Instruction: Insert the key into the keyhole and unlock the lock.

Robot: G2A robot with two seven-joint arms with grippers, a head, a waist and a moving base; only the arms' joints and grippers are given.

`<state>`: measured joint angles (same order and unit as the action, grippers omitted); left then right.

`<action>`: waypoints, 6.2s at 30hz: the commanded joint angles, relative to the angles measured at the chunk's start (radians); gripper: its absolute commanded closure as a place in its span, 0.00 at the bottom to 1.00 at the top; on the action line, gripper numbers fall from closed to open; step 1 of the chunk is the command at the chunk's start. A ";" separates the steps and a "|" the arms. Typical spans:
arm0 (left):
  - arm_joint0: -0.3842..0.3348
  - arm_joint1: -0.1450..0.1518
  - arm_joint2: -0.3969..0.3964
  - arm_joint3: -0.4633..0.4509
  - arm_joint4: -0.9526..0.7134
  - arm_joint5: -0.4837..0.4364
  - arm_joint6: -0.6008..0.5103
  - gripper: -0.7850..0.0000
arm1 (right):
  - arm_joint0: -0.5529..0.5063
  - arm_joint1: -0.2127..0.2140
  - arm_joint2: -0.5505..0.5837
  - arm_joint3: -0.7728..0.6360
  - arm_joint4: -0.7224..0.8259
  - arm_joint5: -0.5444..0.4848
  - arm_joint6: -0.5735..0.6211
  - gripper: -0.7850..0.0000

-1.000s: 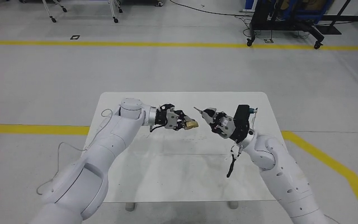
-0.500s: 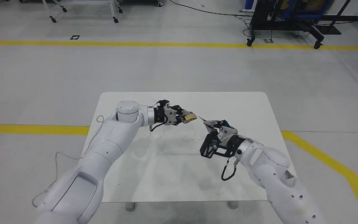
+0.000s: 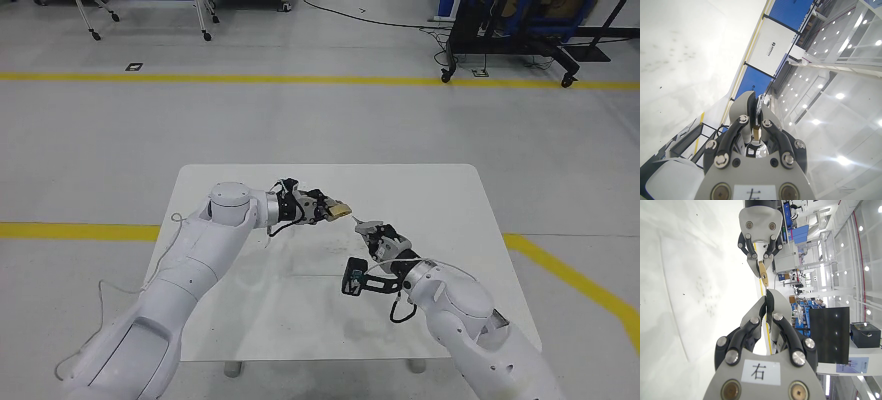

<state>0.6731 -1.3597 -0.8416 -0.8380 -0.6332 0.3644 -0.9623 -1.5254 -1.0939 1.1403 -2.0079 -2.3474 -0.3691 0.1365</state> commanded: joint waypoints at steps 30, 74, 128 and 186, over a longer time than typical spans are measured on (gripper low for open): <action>0.026 0.005 -0.018 -0.053 0.082 -0.006 0.063 1.00 | 0.047 -0.030 -0.122 0.003 -0.209 -0.041 0.171 1.00; 0.055 0.009 -0.039 -0.103 0.141 0.013 0.067 1.00 | 0.081 -0.074 -0.155 0.029 -0.248 -0.103 0.263 1.00; 0.064 0.007 -0.057 -0.114 0.173 0.018 0.067 1.00 | 0.066 -0.102 -0.151 0.028 -0.341 -0.151 0.235 1.00; 0.083 0.016 -0.084 -0.130 0.174 -0.038 0.001 1.00 | 0.057 -0.129 -0.083 0.029 -0.174 -0.068 0.140 0.00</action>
<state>0.7557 -1.3438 -0.9258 -0.9677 -0.4596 0.3265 -0.9608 -1.4681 -1.2231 1.0577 -1.9791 -2.5215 -0.4368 0.2760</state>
